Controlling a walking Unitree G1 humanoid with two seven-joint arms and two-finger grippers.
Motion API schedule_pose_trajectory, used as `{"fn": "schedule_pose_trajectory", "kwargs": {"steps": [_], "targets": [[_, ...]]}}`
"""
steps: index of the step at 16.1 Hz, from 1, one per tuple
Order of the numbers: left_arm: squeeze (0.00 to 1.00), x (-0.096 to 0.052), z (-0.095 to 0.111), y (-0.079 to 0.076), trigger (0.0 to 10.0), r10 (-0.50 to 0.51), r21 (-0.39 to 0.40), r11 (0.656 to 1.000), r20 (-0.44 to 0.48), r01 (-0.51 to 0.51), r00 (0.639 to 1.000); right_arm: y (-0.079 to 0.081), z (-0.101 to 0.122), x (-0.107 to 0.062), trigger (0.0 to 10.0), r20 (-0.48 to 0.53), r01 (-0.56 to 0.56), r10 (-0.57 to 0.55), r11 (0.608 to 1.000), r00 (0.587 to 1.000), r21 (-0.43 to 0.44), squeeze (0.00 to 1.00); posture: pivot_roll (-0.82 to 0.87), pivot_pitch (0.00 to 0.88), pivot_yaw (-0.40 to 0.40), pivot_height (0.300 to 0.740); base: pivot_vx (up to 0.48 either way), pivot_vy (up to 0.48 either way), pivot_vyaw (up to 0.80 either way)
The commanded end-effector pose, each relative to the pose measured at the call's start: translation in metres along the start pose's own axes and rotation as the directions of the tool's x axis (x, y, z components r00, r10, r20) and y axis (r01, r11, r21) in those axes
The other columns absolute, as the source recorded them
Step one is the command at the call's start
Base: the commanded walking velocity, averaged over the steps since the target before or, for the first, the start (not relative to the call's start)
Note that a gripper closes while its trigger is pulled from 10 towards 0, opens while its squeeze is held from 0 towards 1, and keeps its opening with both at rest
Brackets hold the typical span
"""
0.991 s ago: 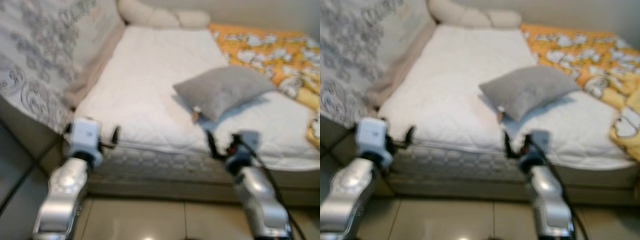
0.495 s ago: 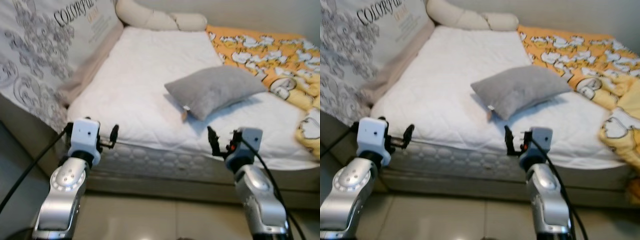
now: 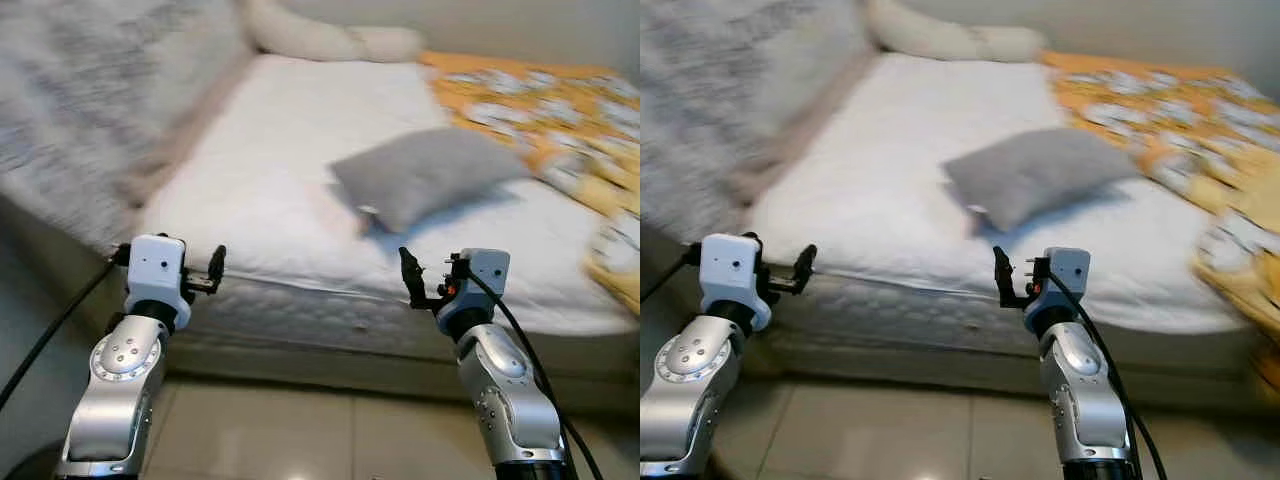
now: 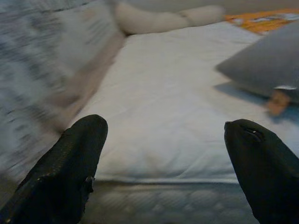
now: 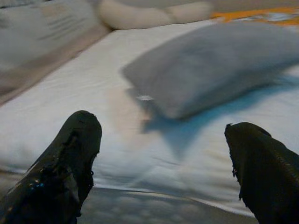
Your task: Clean up the room
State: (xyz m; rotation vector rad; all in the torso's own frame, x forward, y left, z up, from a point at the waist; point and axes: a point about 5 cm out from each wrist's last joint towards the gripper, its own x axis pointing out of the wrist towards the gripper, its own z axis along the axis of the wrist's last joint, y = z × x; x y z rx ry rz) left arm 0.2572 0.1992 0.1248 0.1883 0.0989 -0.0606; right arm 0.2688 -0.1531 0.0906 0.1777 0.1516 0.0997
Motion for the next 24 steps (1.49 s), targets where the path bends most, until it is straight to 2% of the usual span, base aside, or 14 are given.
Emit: {"fn": "schedule_pose_trajectory", "kwargs": {"steps": [1, 11, 13, 14, 16, 18, 24], "targets": [[0.0, 0.003, 0.002, -0.005, 10.0, -0.015, -0.003, 1.0, 0.003, 0.015, 1.0, -0.009, 0.003, 0.001, 10.0, 0.002, 0.03, -0.03, 0.999, 1.0, -0.015, 0.0, -0.02, 0.0, -0.048, 0.74, 0.255, 0.0, -0.8], [0.0, 0.014, 0.006, 0.0, 10.0, -0.018, 0.024, 1.0, -0.011, 0.018, 1.0, -0.009, 0.004, 0.011, 10.0, -0.02, 0.017, -0.017, 0.999, 1.0, -0.029, 0.0, -0.01, 0.0, -0.047, 0.74, 0.284, 0.0, -0.06], [0.04, 0.016, 0.008, 0.002, 10.0, 0.001, 0.028, 1.0, 0.0, -0.001, 1.0, -0.009, 0.002, 0.012, 10.0, -0.03, 0.017, -0.019, 0.999, 0.999, -0.04, 0.0, -0.01, 0.0, -0.047, 0.74, 0.292, 0.0, 0.0], [0.08, 0.017, 0.008, 0.003, 10.0, 0.015, 0.016, 1.0, -0.003, -0.015, 1.0, -0.009, 0.002, 0.012, 10.0, -0.032, 0.016, -0.017, 0.999, 0.999, -0.04, 0.0, -0.01, 0.0, -0.046, 0.74, 0.27, 0.0, 0.0], [0.09, 0.018, 0.007, 0.007, 10.0, 0.052, -0.015, 0.999, -0.007, -0.052, 0.999, -0.008, 0.002, 0.012, 10.0, -0.033, 0.012, -0.013, 0.999, 0.999, -0.035, 0.0, -0.02, 0.0, -0.044, 0.74, 0.244, 0.0, 0.0], [0.16, 0.018, 0.008, 0.007, 10.0, 0.07, -0.049, 0.996, 0.018, -0.069, 0.997, -0.008, 0.002, 0.013, 10.0, -0.035, 0.008, -0.009, 0.999, 0.999, -0.032, 0.0, -0.02, 0.0, -0.044, 0.74, 0.27, 0.0, 0.0], [0.16, 0.019, 0.008, 0.003, 10.0, 0.04, -0.013, 0.999, 0.023, -0.04, 0.999, -0.007, 0.001, 0.013, 10.0, -0.041, 0.001, -0.003, 0.999, 0.999, -0.034, 0.0, -0.03, 0.0, -0.039, 0.74, 0.329, 0.0, 0.0]]}}
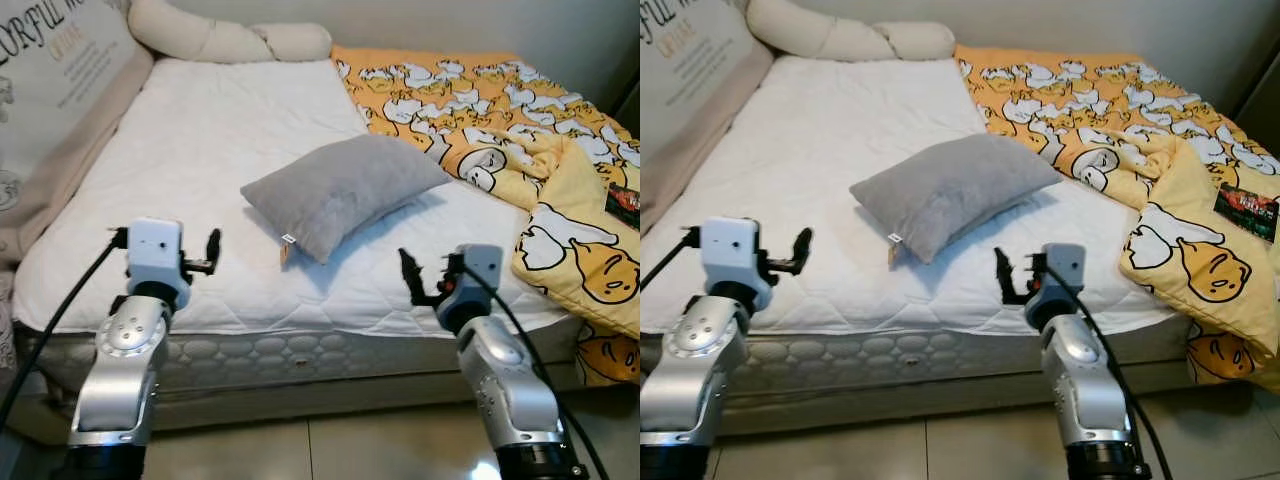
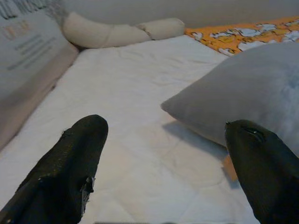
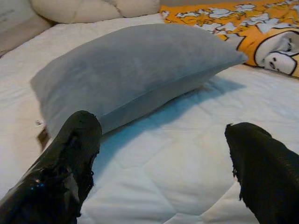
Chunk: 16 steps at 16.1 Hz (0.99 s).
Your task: Clean up the room
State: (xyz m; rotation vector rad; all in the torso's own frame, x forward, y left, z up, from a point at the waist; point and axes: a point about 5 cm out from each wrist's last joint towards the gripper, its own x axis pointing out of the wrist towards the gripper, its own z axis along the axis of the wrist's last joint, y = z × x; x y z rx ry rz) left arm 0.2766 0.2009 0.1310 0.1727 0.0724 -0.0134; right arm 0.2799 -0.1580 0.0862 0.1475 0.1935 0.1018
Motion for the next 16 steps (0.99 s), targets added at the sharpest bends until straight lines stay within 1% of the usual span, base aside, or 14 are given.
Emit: {"fn": "schedule_pose_trajectory", "kwargs": {"steps": [1, 5, 11, 16], "targets": [[0.15, 0.0008, -0.0005, -0.0018, 10.0, -0.016, 0.004, 1.0, -0.01, 0.016, 1.0, -0.0001, 0.0031, 0.0023, 10.0, 0.002, -0.002, 0.002, 1.0, 1.0, -0.006, 0.0, -0.03, 0.0, -0.037, 0.74, 0.247, 0.0, 0.0], [0.16, 0.0007, -0.001, 0.0008, 10.0, -0.021, 0.012, 1.0, -0.023, 0.022, 1.0, 0.001, 0.0015, 0.002, 10.0, -0.004, -0.005, 0.005, 1.0, 1.0, -0.004, 0.0, -0.03, 0.0, -0.038, 0.74, 0.12, 0.0, 0.0], [0.19, -0.0003, -0.001, 0.0018, 10.0, -0.026, 0.006, 1.0, -0.024, 0.027, 0.999, 0.0024, -0.0006, 0.0013, 10.0, -0.01, -0.007, 0.007, 1.0, 1.0, -0.004, 0.0, -0.02, 0.0, -0.041, 0.74, 0.288, 0.0, 0.0], [0.19, -0.002, -0.002, 0.0017, 10.0, -0.034, 0.008, 0.999, -0.029, 0.034, 0.999, 0.003, -0.0038, -0.0005, 10.0, -0.017, -0.006, 0.006, 1.0, 1.0, -0.004, 0.0, -0.02, 0.0, -0.042, 0.74, 0.305, 0.0, 0.0]]}}
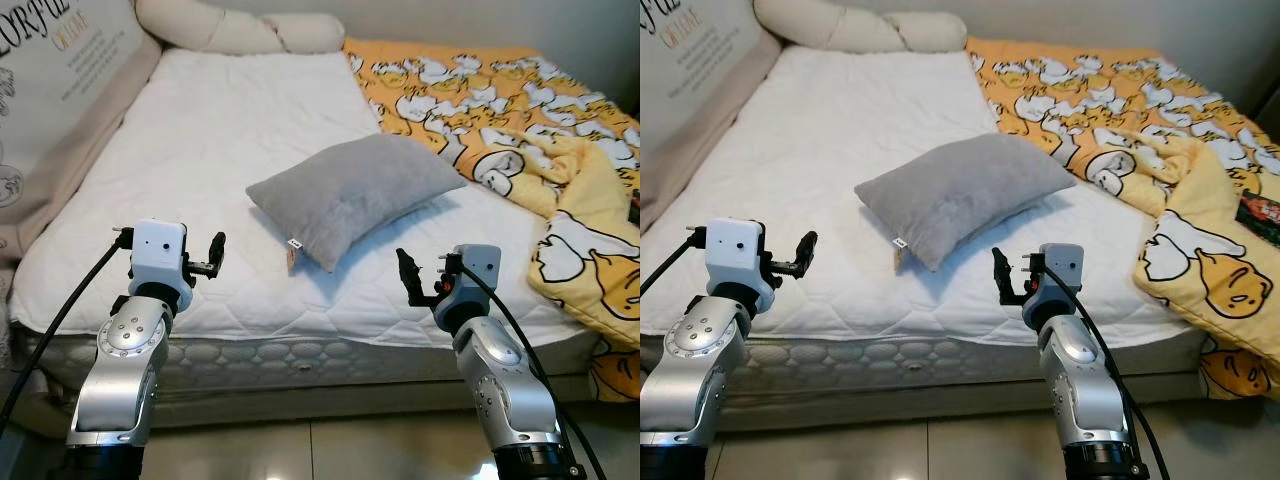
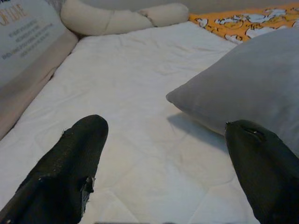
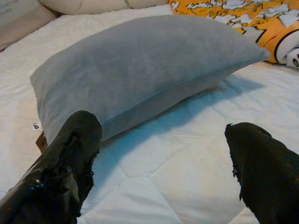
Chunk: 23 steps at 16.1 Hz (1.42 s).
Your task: Clean up the room
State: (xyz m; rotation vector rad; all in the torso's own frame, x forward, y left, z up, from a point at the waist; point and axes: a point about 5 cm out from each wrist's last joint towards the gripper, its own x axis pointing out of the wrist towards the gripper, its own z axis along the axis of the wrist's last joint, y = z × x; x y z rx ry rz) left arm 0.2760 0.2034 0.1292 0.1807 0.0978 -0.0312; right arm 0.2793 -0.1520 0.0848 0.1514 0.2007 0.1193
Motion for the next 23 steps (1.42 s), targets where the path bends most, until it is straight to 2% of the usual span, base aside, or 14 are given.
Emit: {"fn": "schedule_pose_trajectory", "kwargs": {"steps": [1, 10, 13, 15, 23], "targets": [[0.2, -0.0021, -0.0003, -0.0008, 10.0, -0.016, 0.0, 1.0, -0.006, 0.016, 1.0, -0.0026, -0.0024, -0.0017, 10.0, -0.011, 0.007, -0.007, 1.0, 1.0, -0.01, 0.0, -0.01, 0.0, -0.04, 0.74, 0.307, 0.0, 0.0], [0.23, -0.0042, -0.0009, -0.0018, 10.0, -0.021, -0.004, 1.0, -0.006, 0.021, 1.0, 0.0004, -0.0044, -0.0046, 10.0, -0.009, -0.013, 0.013, 1.0, 1.0, 0.003, 0.0, -0.01, 0.0, -0.046, 0.74, 0.322, 0.0, 0.0], [0.23, -0.0046, -0.0009, -0.0025, 10.0, -0.024, -0.007, 1.0, -0.006, 0.024, 1.0, 0.004, -0.0039, -0.005, 10.0, -0.015, -0.051, 0.051, 0.998, 0.999, -0.035, 0.0, -0.01, 0.0, -0.044, 0.74, 0.349, 0.0, 0.0], [0.22, -0.0045, -0.0006, -0.0032, 10.0, -0.026, -0.008, 1.0, -0.006, 0.026, 1.0, 0.0038, -0.0048, -0.0056, 10.0, -0.012, -0.038, 0.038, 0.999, 0.999, 0.003, 0.0, -0.01, 0.0, -0.046, 0.74, 0.347, 0.0, 0.0], [0.22, -0.0054, -0.001, -0.004, 10.0, -0.034, -0.007, 0.999, -0.008, 0.034, 0.999, 0.0018, -0.0062, -0.0064, 10.0, -0.019, -0.037, 0.037, 0.999, 0.999, -0.013, 0.0, -0.01, 0.0, -0.046, 0.74, 0.349, 0.0, 0.0]]}}
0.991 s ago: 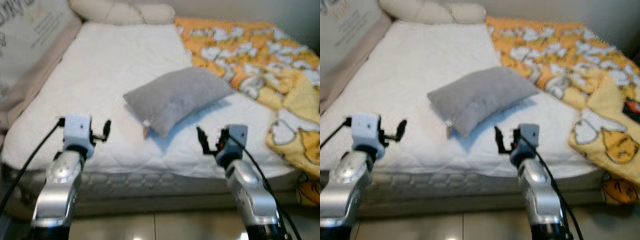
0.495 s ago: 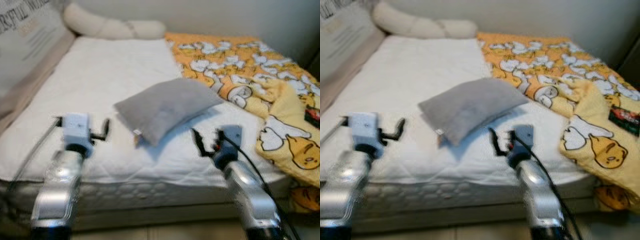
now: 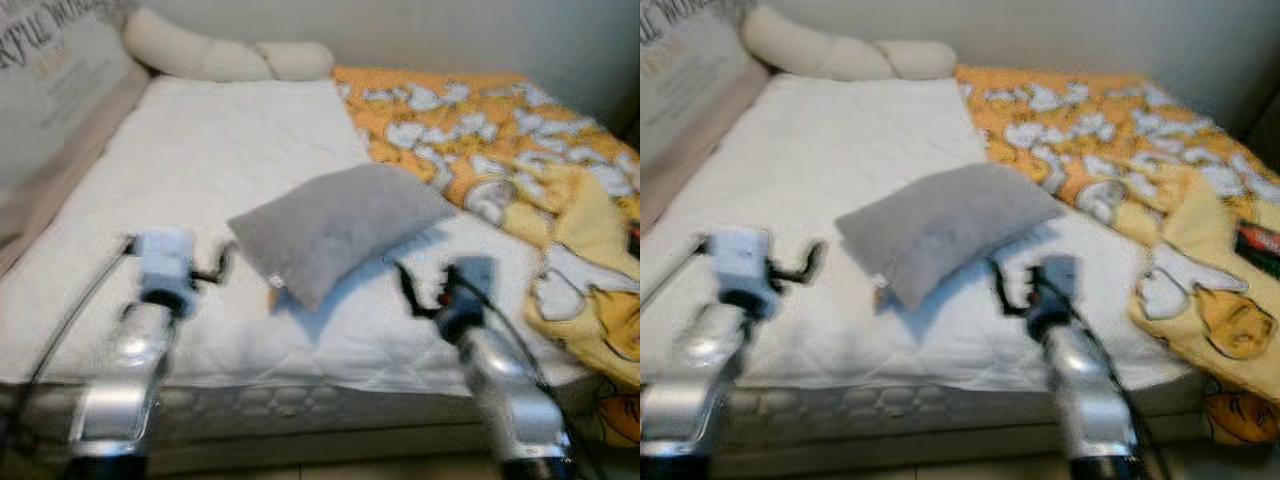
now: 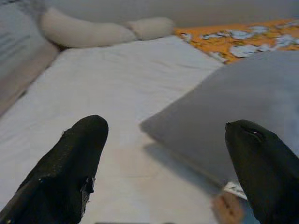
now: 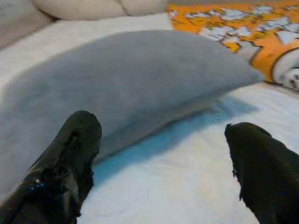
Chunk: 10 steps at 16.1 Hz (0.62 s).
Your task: Clean up the room
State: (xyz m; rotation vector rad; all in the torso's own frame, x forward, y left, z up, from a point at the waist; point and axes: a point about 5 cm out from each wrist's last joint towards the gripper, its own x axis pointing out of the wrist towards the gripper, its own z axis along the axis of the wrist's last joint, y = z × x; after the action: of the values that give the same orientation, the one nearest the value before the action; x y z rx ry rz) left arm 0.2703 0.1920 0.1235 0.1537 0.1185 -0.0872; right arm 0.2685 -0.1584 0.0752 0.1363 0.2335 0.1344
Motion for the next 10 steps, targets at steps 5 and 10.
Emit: {"fn": "schedule_pose_trajectory", "kwargs": {"steps": [5, 10], "targets": [[0.22, -0.0007, 0.0034, 0.0078, 10.0, 0.017, 0.021, 1.0, 0.006, -0.018, 1.0, 0.0088, 0.0045, 0.0033, 10.0, 0.013, -0.028, 0.028, 1.0, 1.0, -0.003, 0.0, -0.01, 0.0, -0.045, 0.74, 0.349, 0.0, 0.0], [0.22, -0.0004, 0.0034, 0.0074, 10.0, 0.016, 0.022, 1.0, 0.004, -0.016, 1.0, 0.0085, 0.0044, 0.0038, 10.0, 0.014, -0.026, 0.026, 1.0, 1.0, -0.001, 0.0, -0.01, 0.0, -0.045, 0.74, 0.348, 0.0, 0.0]]}}
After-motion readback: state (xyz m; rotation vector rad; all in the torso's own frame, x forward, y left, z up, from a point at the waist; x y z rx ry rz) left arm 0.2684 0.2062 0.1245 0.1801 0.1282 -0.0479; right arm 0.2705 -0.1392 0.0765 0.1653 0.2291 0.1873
